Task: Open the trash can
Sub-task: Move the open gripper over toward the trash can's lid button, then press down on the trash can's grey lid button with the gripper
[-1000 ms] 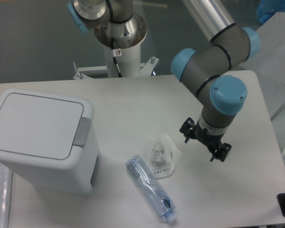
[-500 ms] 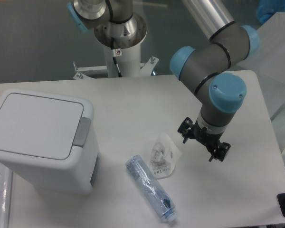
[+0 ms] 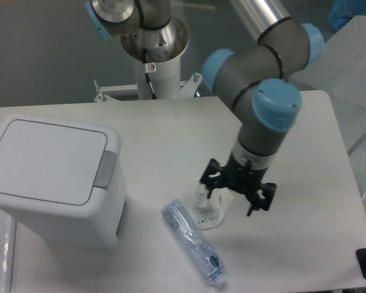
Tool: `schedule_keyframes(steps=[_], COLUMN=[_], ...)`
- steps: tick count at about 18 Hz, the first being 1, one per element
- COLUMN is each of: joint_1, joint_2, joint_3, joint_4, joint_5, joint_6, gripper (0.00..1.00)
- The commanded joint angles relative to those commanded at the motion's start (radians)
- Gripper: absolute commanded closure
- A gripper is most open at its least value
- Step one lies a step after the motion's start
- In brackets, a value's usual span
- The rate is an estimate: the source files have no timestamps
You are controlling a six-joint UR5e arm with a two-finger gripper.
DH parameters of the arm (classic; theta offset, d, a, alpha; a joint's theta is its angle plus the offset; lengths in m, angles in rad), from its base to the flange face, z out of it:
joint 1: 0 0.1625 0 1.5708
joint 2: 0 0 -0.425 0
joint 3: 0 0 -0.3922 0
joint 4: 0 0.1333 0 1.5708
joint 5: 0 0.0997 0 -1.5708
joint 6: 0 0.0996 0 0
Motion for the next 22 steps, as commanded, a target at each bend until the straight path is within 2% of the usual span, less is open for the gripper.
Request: schedule_keyframes(steps=[3,5,12,16,19,22], joint_1=[-0.008,-0.020,-0.081,-0.097,-0.103,-0.103], joint_2=[0.032,0.051,0.115,0.175,0.209,0.218], joint_3=[0.002,0.002,-0.017,-0.070,-0.133,-0.167], joint_4=[0.067,0.071,0.071,0.071,0.075,0.121], joint_5=[-0.116,-0.169,-0.175,-0.175,-0.170,-0.170], joint_6=[-0.135,-0.167,-0.223,-0.226,-0.214,-0.214], gripper=[0.00,0.00,0.00,0.00,0.00,0.00])
